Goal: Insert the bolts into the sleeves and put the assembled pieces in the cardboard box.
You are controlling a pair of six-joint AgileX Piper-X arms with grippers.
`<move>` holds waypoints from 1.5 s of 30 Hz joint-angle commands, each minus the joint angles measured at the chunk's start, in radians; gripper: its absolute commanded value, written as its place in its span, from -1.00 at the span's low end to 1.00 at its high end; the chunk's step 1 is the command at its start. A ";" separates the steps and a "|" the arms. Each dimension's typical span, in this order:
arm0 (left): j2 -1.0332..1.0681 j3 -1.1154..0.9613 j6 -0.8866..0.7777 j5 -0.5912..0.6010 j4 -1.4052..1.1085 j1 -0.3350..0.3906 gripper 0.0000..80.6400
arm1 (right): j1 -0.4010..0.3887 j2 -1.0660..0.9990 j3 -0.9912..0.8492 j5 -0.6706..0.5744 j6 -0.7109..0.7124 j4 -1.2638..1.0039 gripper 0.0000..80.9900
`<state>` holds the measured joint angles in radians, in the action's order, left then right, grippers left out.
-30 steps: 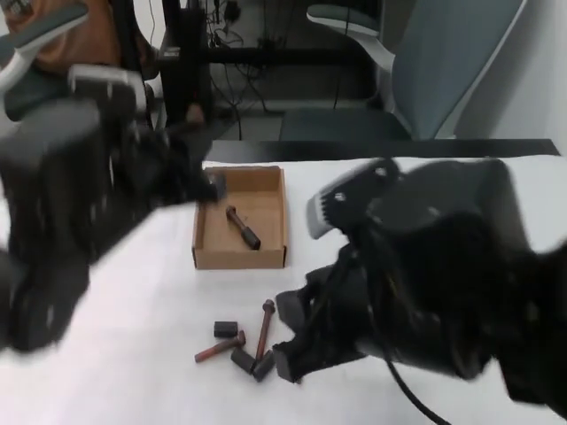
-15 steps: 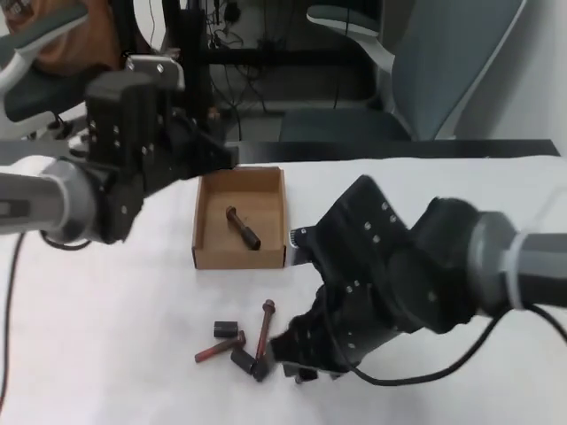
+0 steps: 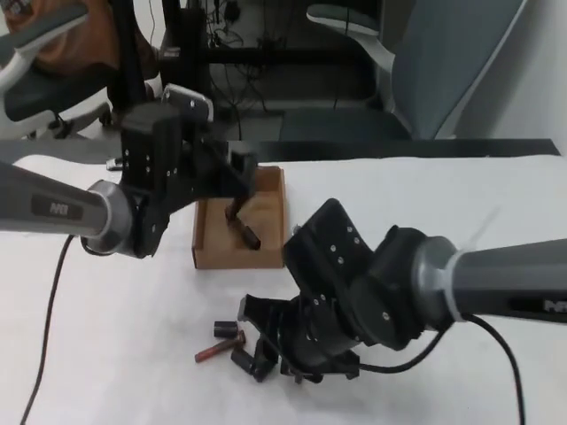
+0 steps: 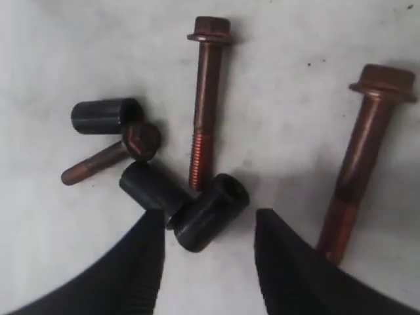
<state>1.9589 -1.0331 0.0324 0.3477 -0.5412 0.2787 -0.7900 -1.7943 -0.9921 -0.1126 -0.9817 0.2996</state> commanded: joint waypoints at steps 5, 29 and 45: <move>-0.059 -0.010 -0.088 -0.009 -0.032 -0.045 0.74 | -0.001 -0.103 -0.111 -0.038 -0.014 0.089 0.02; -0.239 -0.010 -0.090 0.389 0.641 -0.145 0.74 | -0.014 0.246 -0.148 0.264 0.528 0.427 -1.00; -0.300 -0.065 -0.049 -0.336 1.092 0.457 0.61 | 0.105 0.732 -0.146 0.414 0.653 0.634 -1.00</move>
<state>1.6740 -1.0781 -0.0489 0.1399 0.5204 0.6872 -0.6903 -1.1034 -1.1345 0.2862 -0.3507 0.9150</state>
